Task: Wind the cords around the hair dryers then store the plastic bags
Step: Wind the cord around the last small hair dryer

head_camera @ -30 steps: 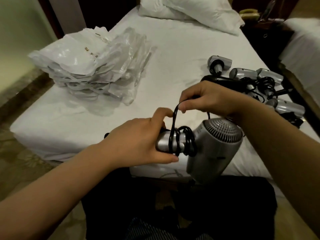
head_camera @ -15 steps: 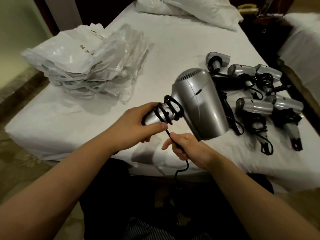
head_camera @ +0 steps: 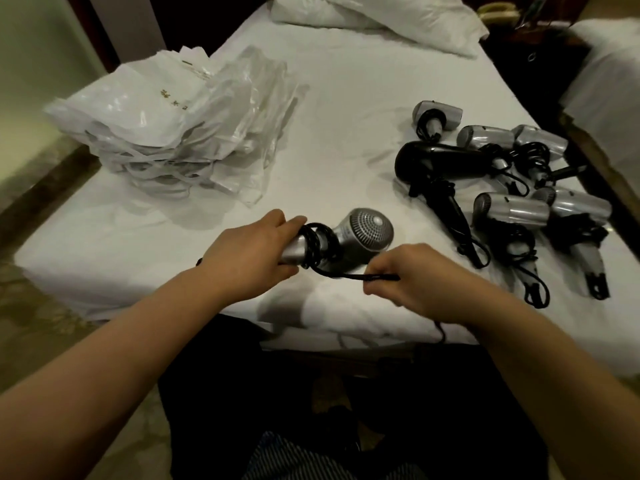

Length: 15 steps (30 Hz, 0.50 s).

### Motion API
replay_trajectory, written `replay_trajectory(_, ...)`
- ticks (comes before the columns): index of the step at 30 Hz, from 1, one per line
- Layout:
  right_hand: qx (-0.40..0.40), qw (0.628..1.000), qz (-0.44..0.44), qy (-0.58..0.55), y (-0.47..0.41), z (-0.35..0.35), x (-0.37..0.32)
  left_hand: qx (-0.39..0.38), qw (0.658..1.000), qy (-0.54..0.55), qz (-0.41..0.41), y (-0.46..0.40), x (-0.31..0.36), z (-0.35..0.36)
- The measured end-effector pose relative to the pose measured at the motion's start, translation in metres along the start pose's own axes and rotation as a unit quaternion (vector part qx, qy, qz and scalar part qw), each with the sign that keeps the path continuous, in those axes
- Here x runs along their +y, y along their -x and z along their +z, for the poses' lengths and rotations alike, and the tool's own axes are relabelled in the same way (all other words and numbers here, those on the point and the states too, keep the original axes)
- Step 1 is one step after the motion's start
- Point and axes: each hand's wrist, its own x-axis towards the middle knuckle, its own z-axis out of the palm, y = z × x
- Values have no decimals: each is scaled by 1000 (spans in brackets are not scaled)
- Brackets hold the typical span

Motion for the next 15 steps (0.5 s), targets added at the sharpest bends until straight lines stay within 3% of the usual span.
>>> replay_trajectory(4, 17, 999, -4, 29, -1, -27, -3, -4, 999, -36, 23, 3, 6, 0)
replay_trajectory(8, 42, 996, -62, 37, -10, -46, -9, -19, 991, -68, 114, 8, 15, -6)
replay_trajectory(10, 22, 997, -71, 29, -16, -53, -10, -33, 986, -33, 161, 13, 17, -9)
replay_trajectory(15, -63, 982, -37, -173, -31, -46, 14, -20, 966, 82, 243, 31, 21, -14)
